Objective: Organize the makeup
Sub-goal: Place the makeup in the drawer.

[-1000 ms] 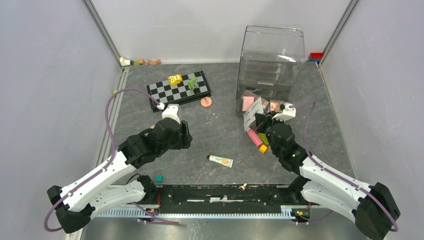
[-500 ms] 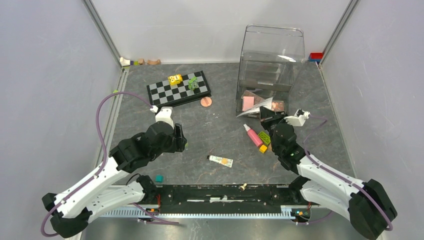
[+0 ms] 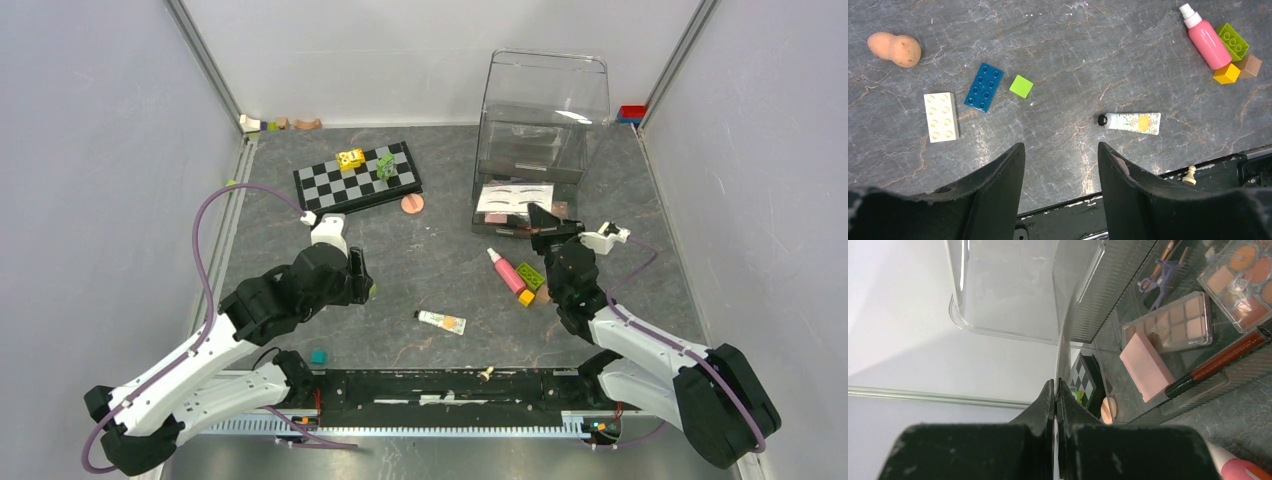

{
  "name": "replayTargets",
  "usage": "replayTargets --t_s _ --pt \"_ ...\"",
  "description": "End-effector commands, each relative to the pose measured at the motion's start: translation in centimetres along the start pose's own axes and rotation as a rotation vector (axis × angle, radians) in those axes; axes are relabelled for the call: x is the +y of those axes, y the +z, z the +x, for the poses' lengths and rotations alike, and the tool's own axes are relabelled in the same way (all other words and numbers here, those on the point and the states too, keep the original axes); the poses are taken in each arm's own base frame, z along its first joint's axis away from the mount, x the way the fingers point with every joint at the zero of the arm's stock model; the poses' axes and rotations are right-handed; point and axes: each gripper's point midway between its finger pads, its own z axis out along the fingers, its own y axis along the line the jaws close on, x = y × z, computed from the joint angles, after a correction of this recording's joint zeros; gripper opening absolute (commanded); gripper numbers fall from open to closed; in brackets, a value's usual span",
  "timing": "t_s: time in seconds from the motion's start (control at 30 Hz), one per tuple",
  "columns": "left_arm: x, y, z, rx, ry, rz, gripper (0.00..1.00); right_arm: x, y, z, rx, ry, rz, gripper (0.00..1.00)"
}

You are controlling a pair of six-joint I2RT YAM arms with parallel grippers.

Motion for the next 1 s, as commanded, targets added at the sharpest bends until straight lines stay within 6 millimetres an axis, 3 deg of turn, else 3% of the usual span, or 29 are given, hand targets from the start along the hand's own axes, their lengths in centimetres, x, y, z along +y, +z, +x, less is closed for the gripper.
replayTargets --t_s 0.0,0.33,0.6,0.97 --pt "0.4 -0.4 -1.2 -0.034 0.034 -0.023 0.62 1.9 0.5 -0.5 -0.01 0.042 -0.051 0.0" --pt "1.4 -0.8 -1.4 -0.077 0.022 -0.043 0.63 -0.6 2.3 -0.5 -0.005 0.062 0.004 0.0" --pt "1.4 -0.6 -1.3 -0.075 0.028 -0.045 0.63 -0.5 4.5 0.0 0.022 0.06 -0.021 0.0" --pt "1.4 -0.5 -1.2 -0.075 0.03 -0.047 0.64 -2.5 6.2 0.2 0.026 0.02 0.052 0.03"
